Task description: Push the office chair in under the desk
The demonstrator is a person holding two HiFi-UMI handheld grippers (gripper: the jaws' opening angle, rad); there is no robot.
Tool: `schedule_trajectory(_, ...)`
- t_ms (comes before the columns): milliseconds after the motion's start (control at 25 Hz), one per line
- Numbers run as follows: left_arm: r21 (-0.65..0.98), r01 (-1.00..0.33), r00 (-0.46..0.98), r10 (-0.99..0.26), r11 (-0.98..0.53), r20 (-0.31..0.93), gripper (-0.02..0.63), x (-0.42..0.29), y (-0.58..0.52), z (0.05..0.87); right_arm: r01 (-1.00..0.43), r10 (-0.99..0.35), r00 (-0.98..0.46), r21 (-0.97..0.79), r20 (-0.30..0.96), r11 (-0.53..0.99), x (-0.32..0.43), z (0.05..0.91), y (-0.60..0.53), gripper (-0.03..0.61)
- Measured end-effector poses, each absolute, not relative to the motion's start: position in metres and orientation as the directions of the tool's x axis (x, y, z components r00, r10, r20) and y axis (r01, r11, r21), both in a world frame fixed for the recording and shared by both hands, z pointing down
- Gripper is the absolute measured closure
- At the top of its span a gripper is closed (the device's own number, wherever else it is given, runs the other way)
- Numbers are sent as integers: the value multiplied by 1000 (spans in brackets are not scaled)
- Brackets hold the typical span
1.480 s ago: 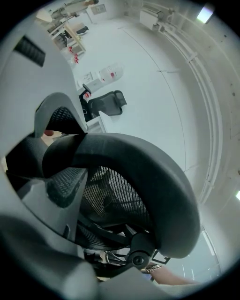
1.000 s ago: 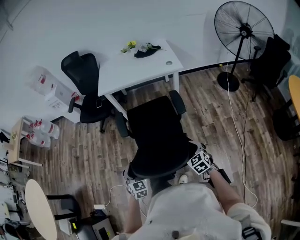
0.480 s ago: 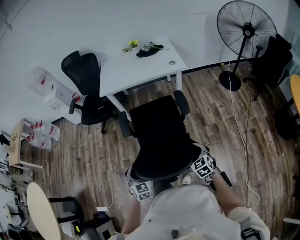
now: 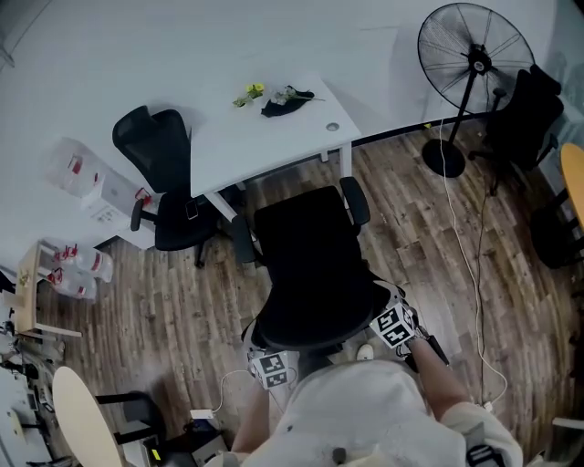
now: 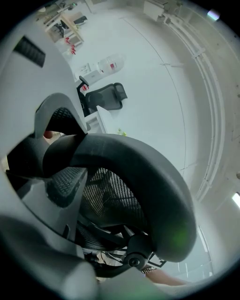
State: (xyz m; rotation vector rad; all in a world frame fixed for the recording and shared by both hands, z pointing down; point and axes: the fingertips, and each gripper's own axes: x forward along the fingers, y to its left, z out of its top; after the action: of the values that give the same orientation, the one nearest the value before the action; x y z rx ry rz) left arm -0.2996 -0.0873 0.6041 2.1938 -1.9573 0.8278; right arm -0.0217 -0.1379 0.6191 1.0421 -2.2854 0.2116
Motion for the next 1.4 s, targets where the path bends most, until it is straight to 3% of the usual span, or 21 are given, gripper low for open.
schedule_trajectory(1400,-305,-944,-17,-903,-127,429,382,-289,-164,609,-647,-580,-581,109,571,755,-16,619,-231,311)
